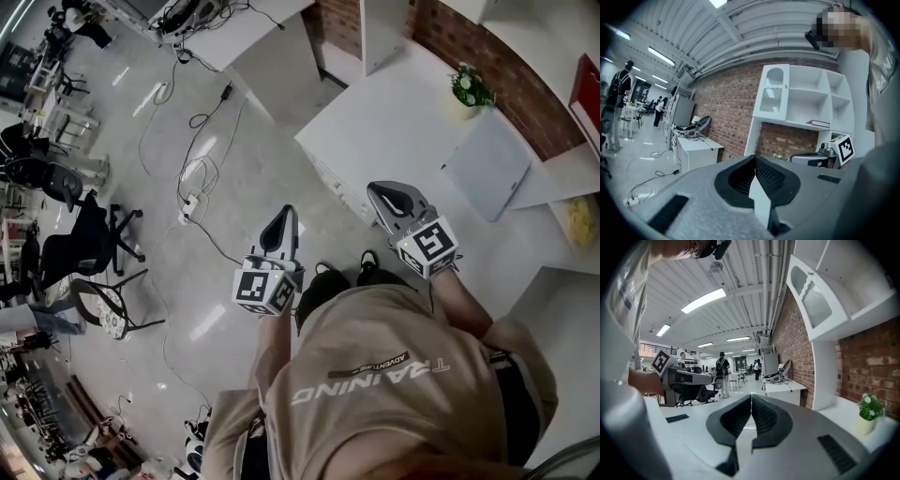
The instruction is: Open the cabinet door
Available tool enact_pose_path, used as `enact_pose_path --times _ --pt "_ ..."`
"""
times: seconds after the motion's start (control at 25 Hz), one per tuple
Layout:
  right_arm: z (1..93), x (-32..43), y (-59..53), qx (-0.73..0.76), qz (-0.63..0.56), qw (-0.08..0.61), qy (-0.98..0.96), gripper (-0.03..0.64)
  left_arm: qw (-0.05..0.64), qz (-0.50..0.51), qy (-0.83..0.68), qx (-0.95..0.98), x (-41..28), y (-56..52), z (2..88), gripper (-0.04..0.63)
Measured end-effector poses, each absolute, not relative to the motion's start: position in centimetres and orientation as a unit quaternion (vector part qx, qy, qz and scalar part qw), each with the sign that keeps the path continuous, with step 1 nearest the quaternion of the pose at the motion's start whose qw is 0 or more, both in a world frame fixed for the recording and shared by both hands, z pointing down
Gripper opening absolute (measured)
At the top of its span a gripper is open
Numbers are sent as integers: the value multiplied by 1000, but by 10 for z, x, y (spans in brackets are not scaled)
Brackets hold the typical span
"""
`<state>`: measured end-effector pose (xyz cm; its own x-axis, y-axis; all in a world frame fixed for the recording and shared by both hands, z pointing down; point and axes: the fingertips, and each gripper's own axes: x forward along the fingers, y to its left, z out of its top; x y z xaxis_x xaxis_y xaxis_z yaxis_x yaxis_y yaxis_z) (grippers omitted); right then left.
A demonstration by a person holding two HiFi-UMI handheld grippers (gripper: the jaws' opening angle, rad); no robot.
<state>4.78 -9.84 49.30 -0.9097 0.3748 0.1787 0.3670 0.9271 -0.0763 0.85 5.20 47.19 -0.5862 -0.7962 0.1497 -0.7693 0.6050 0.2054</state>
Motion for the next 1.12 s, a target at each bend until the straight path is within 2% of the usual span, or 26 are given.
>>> enact_pose_path --times 0.16,0.6,0.84,1.12 --pt "500 24 -99 -172 16 106 -979 14 121 -71 -879 455 -19 52 481 8" --pt "468 -53 -84 -58 -9 77 -995 14 77 -62 -827 553 -120 62 466 8" --pt "453 -65 -100 0 -37 76 -996 14 91 -60 -794 598 -148 53 468 8" --pt "441 -40 -152 111 -35 53 -992 14 83 -39 -744 661 -157 -7 452 8"
